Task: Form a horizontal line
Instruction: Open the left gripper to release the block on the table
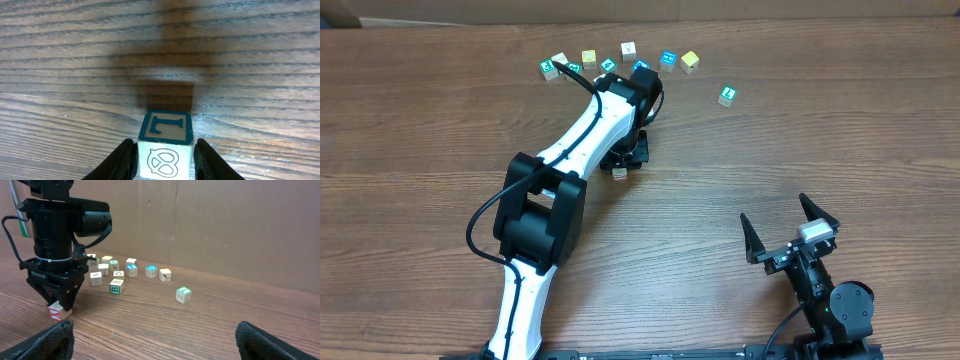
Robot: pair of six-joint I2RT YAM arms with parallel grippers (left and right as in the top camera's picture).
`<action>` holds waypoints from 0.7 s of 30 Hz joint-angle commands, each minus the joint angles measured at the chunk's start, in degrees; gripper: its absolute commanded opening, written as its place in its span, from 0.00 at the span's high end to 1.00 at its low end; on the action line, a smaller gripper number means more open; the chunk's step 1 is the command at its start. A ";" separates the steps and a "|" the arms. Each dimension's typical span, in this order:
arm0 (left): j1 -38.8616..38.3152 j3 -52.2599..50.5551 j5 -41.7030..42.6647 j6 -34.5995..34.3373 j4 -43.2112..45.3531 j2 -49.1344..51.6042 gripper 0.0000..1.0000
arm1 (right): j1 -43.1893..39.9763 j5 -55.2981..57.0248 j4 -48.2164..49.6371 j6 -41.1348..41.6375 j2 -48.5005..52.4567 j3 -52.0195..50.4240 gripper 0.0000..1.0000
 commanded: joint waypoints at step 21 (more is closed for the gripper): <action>0.61 1.86 0.50 1.84 -1.38 -1.25 0.41 | 0.26 -0.11 0.17 0.00 -0.68 -0.61 0.00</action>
